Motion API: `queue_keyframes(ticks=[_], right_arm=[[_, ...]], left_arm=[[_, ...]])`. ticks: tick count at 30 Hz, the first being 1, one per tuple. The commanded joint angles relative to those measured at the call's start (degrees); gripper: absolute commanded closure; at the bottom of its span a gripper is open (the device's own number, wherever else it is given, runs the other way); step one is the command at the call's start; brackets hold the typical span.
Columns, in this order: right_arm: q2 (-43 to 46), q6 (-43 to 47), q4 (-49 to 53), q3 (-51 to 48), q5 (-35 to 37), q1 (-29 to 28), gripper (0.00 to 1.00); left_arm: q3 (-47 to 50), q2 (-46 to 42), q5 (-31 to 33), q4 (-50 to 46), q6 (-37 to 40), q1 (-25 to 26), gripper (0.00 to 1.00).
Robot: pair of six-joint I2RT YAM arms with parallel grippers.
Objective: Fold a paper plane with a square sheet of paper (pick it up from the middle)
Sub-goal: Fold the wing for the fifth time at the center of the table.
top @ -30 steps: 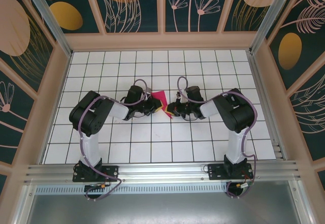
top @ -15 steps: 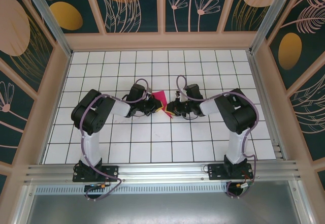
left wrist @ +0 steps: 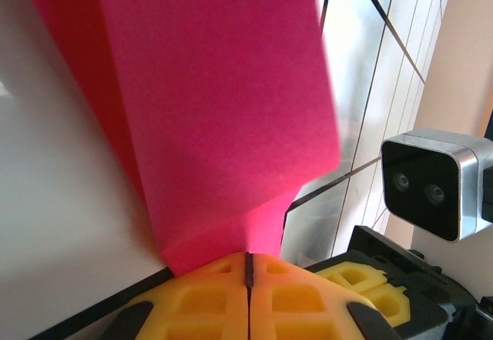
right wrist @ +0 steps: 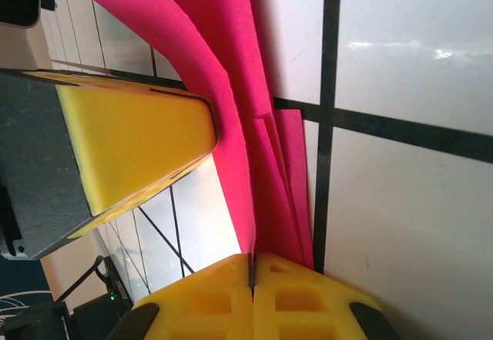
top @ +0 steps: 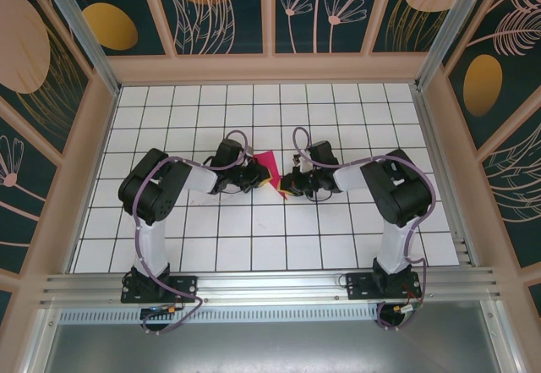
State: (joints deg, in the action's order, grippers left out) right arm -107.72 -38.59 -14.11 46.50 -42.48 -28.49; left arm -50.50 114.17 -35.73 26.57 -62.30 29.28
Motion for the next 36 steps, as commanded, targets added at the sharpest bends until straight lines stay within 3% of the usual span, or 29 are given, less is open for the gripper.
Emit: queue_keyframes(ticks=[1, 7, 11, 26, 36], right_arm=[[0.2, -0.2, -0.2, -1.8, 1.8, -0.1, 1.00], [0.2, -5.8, -9.2, -5.9, 0.5, 0.8, 1.00], [0.6, -9.4, -13.8, -7.9, -0.3, 1.7, 1.00], [0.5, -17.5, -20.0, -11.2, -1.9, 3.6, 1.00], [-0.2, -16.5, -18.4, -10.2, -2.4, 3.7, 1.00]], left_arm=[[-0.8, -0.5, 2.0, -2.8, 1.8, 0.3, 0.88], [1.1, -5.8, 1.4, 2.3, 1.6, 0.3, 0.77], [3.6, -7.7, 1.5, 5.2, 1.3, 0.3, 0.74], [5.7, -4.0, -0.4, 12.6, -1.5, 0.5, 0.80], [1.7, -0.3, -0.5, 9.7, -1.1, 2.7, 0.84]])
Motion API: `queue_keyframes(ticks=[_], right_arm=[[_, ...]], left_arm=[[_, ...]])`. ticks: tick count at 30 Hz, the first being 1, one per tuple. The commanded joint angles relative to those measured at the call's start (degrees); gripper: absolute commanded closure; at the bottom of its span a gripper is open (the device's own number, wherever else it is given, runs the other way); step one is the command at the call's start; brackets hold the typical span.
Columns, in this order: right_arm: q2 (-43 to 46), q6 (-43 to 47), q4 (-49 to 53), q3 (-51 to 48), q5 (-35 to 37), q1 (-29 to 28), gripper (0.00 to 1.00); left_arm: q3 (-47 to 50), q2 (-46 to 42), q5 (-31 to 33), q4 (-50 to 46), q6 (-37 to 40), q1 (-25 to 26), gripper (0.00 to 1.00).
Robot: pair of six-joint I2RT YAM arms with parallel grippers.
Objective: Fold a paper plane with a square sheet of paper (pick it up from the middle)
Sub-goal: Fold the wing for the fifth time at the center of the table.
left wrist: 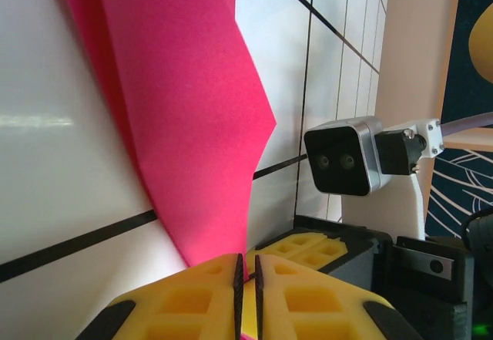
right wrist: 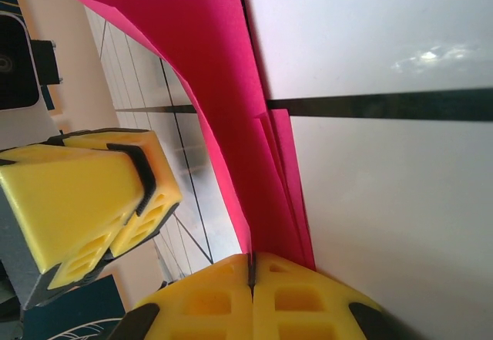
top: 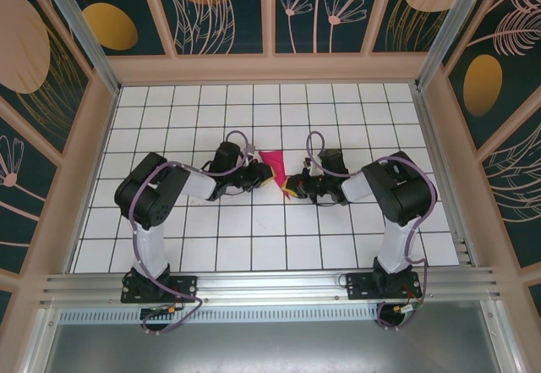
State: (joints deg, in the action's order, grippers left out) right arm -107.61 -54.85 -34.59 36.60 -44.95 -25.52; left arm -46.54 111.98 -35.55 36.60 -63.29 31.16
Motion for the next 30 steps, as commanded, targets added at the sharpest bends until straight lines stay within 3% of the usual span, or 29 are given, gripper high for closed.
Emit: queue_keyframes(ticks=[1, 9, 20, 27, 30], right_arm=[[-0.3, 0.0, 2.4, -0.1, 0.0, 0.7, 1.00], [-0.2, 3.3, 7.3, 1.9, 0.3, 0.3, 1.00], [3.6, 13.9, 21.3, 6.5, 2.3, -1.2, 0.86], [5.0, 16.6, 25.3, 6.1, 5.2, -1.7, 0.86], [4.9, 16.4, 25.2, 5.1, 7.0, -1.7, 0.92]], left_arm=[[-2.8, 2.4, -0.6, -0.8, -0.1, 1.0, 0.84], [-7.1, 5.7, 1.7, -9.9, 1.9, 2.2, 0.87], [-8.8, 7.6, 6.2, -20.5, 3.7, 2.1, 0.91], [-10.9, 7.5, 6.1, -22.0, 4.4, 2.1, 0.91], [-11.6, 7.0, 5.7, -22.2, 4.6, 2.1, 0.91]])
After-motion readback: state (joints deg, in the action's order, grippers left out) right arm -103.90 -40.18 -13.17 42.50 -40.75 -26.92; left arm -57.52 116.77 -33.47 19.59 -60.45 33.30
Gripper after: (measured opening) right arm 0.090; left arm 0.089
